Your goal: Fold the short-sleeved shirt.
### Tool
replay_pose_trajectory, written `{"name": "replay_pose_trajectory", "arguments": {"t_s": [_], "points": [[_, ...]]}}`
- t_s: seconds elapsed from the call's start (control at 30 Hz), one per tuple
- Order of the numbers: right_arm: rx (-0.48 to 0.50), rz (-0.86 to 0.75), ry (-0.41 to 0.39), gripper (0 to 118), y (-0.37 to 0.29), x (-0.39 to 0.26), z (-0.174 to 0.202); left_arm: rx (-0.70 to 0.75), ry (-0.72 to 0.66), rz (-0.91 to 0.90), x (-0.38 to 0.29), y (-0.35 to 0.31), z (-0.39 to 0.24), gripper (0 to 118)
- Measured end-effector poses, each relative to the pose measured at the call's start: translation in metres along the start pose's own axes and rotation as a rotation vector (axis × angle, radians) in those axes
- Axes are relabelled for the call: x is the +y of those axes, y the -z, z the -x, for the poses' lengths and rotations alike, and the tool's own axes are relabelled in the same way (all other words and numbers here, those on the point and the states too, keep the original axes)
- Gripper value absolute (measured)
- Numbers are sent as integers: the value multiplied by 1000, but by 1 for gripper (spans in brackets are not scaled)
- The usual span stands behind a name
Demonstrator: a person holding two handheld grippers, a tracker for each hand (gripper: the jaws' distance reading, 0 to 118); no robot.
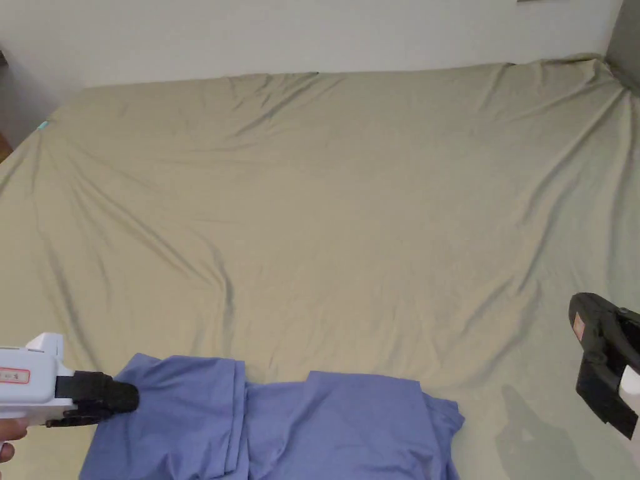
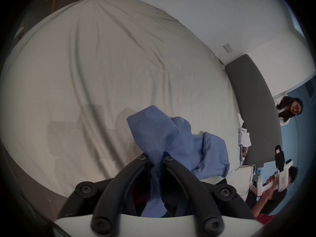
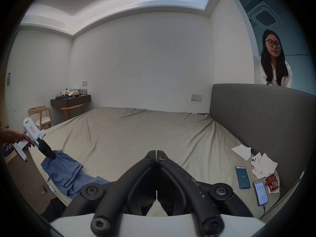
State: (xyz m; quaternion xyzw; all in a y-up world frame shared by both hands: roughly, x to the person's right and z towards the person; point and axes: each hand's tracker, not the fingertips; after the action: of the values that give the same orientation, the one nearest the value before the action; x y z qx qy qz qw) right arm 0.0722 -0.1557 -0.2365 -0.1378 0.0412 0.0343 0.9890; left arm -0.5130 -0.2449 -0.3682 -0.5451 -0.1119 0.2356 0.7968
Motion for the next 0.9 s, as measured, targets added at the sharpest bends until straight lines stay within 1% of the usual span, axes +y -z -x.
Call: {"name": "replay_pose_trajectory", "arguments": {"t_s": [0.13, 0.2, 0.3, 0.37, 0.5, 0.53, 0.63, 0.67, 0.77, 0.8, 0.87, 0.9], "points": [[26, 7, 1, 0, 3, 0, 6, -2, 35, -9, -3, -2, -32, 11], [28, 4, 0, 0, 2, 0, 6, -14, 77, -6, -7, 2, -64, 11], [26, -1, -3, 0, 0, 2, 4, -70, 171, 29, -12, 15, -121, 11], [17, 2, -1, 0, -2, 1, 1, -116, 201, 54, -19, 30, -159, 11], [-8, 8, 15, 0, -8, -3, -9, -141, 311, 157, -31, 82, -226, 11], [-14, 9, 18, 0, -10, -4, -11, -148, 321, 171, -32, 98, -234, 11], [-37, 16, 28, 0, -16, -8, -20, -160, 341, 252, -53, 146, -268, 11], [-45, 16, 33, 0, -18, -9, -23, -158, 331, 236, -54, 164, -269, 11], [-60, 26, 43, 0, -19, -13, -31, -167, 313, 260, -66, 203, -281, 12], [-63, 29, 45, 0, -20, -13, -32, -135, 304, 257, -68, 213, -282, 20], [-68, 28, 49, 0, -21, -14, -34, -121, 312, 273, -71, 228, -276, 39], [-67, 29, 52, 0, -20, -14, -35, -119, 287, 275, -70, 230, -271, 51]]}}
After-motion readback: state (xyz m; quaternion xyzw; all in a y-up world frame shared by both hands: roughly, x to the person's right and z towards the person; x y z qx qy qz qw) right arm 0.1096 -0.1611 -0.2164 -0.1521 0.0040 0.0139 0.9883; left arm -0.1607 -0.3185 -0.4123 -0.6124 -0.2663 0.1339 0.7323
